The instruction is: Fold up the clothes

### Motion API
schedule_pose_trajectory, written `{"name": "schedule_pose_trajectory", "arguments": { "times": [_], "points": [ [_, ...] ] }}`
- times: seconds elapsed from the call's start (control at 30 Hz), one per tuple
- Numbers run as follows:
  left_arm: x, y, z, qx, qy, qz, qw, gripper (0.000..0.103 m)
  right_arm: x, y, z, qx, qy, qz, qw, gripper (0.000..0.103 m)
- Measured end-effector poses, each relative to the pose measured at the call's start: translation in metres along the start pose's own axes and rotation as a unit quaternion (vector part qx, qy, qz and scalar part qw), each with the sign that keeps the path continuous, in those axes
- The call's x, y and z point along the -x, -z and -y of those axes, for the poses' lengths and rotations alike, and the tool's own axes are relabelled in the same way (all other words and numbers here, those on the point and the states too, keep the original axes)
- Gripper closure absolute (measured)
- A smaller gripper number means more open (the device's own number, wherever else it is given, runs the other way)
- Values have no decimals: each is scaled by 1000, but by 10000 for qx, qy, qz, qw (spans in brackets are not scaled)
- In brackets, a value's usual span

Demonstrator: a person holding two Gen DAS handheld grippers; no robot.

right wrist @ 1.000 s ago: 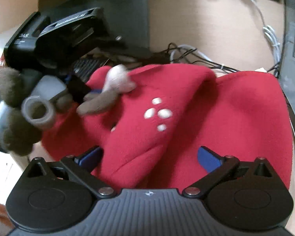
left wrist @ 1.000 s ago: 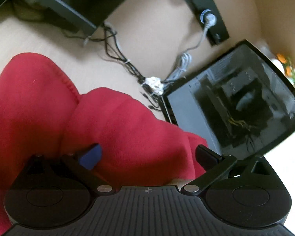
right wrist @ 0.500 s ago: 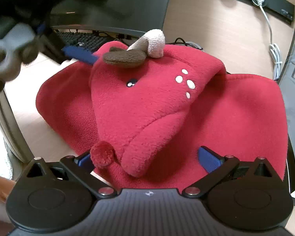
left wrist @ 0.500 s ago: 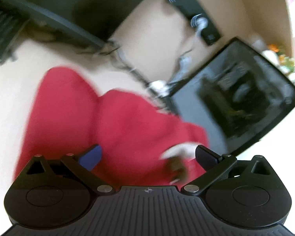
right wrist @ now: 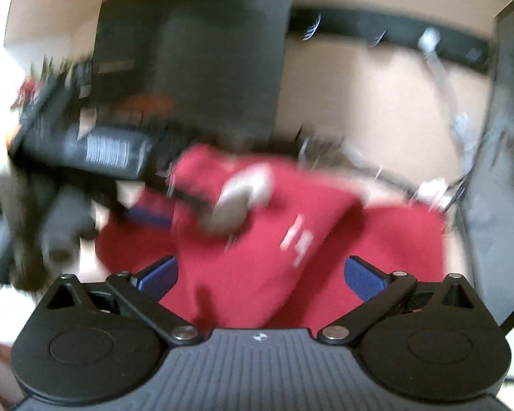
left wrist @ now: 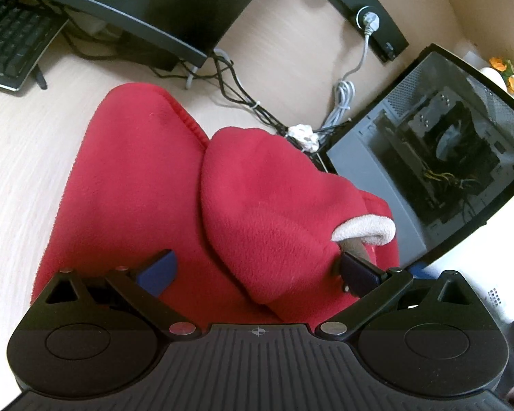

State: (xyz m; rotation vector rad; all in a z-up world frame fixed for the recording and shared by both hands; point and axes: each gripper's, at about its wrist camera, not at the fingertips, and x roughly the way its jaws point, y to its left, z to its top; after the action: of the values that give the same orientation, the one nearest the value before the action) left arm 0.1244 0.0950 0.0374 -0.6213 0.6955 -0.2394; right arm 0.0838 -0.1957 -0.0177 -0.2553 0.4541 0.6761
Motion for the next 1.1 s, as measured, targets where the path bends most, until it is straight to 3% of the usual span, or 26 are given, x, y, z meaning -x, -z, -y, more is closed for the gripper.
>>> {"name": "schedule_pose_trajectory", "arguments": {
  "times": [0.07, 0.2, 0.33, 0.57, 0.73, 0.9, 1.0, 1.1],
  "points": [
    [-1, 2, 1, -20, -13, 32, 10000, 0, -3, -5, 10, -74, 234, 78, 9997, 0],
    [-3, 2, 4, -142, -63, -19, 9999, 0, -47, 20, 32, -117, 592, -574, 9965, 0],
    [-2, 4, 6, -287, -83, -28, 9996, 0, -38, 36, 53, -614, 441, -723, 9945, 0],
    [-1, 4, 5, -271, -72, -4, 9996, 0, -34, 28, 53, -748, 106, -1007, 9921, 0],
    [3, 4, 6, -248, -56, -24, 9997, 0, -18, 39, 39, -606, 101, -1078, 9923, 0],
    [34, -16, 17, -350, 119, 34, 9993, 0, -2, 16, 43, -461, 177, -793, 9956, 0],
    [46, -40, 21, -594, 597, 336, 9959, 0, 14, -9, 54, -693, 68, -271, 9972, 0],
    [31, -63, 12, -492, 507, 566, 9959, 0, -2, -32, 76, -1376, -65, 109, 9904, 0]
  ]
}}
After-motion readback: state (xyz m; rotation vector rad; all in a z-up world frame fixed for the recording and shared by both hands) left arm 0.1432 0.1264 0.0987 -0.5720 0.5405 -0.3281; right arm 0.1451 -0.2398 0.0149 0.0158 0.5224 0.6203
